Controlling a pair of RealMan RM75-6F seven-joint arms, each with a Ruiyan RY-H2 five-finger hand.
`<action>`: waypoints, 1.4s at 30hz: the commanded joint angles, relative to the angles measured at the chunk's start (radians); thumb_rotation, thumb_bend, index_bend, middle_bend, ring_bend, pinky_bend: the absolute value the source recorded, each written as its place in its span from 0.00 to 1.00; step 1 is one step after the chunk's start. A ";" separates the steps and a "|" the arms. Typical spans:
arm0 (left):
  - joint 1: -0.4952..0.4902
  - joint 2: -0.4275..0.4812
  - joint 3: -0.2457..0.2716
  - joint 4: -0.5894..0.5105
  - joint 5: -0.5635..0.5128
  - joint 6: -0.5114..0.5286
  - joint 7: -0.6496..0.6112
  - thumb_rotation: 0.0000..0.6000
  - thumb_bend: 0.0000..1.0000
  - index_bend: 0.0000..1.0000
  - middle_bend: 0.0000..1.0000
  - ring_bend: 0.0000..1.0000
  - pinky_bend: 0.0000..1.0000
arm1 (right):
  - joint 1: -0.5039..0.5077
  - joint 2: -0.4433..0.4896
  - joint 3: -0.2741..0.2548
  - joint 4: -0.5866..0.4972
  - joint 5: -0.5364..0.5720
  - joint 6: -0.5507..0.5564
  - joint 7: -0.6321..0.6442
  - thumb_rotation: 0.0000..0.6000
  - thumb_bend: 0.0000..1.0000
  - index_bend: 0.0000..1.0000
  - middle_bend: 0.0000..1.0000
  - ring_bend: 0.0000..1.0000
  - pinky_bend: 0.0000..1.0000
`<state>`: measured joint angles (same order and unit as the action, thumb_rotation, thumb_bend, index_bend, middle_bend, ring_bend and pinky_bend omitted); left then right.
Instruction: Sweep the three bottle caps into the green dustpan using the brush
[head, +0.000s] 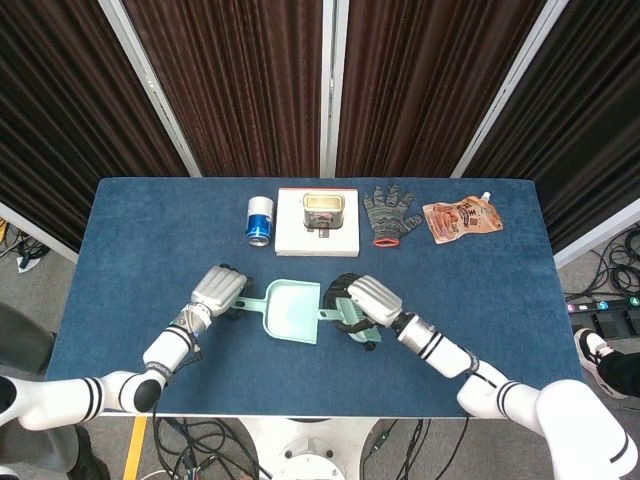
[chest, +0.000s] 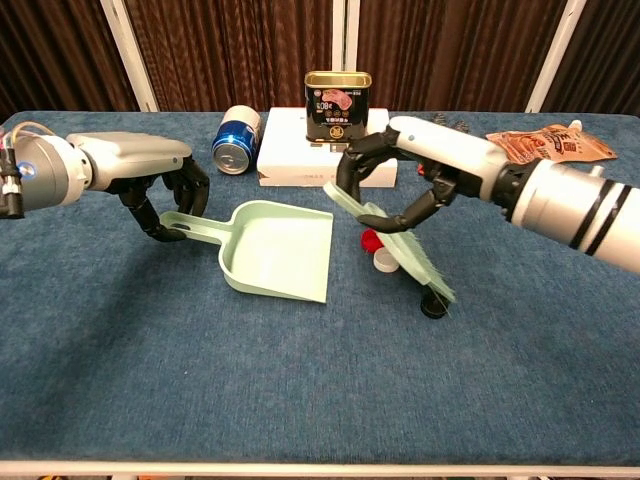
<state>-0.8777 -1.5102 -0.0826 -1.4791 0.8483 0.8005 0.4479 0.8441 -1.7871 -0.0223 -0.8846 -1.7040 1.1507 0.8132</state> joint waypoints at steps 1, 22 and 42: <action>-0.006 0.001 -0.002 -0.001 -0.006 -0.003 0.004 1.00 0.34 0.51 0.52 0.35 0.26 | 0.020 -0.050 0.019 0.046 0.003 0.003 0.032 1.00 0.64 0.78 0.66 0.30 0.25; -0.031 0.005 0.007 -0.032 -0.016 -0.012 0.002 1.00 0.34 0.51 0.52 0.35 0.26 | 0.102 -0.269 0.109 0.234 0.045 0.055 0.156 1.00 0.67 0.79 0.66 0.30 0.25; -0.022 0.038 0.031 -0.076 0.044 -0.006 -0.023 1.00 0.34 0.51 0.52 0.35 0.26 | -0.139 0.141 -0.072 -0.242 0.009 0.189 -0.005 1.00 0.68 0.79 0.66 0.30 0.25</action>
<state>-0.8996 -1.4730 -0.0517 -1.5535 0.8914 0.7941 0.4239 0.7483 -1.6987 -0.0532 -1.0703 -1.6838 1.3230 0.8466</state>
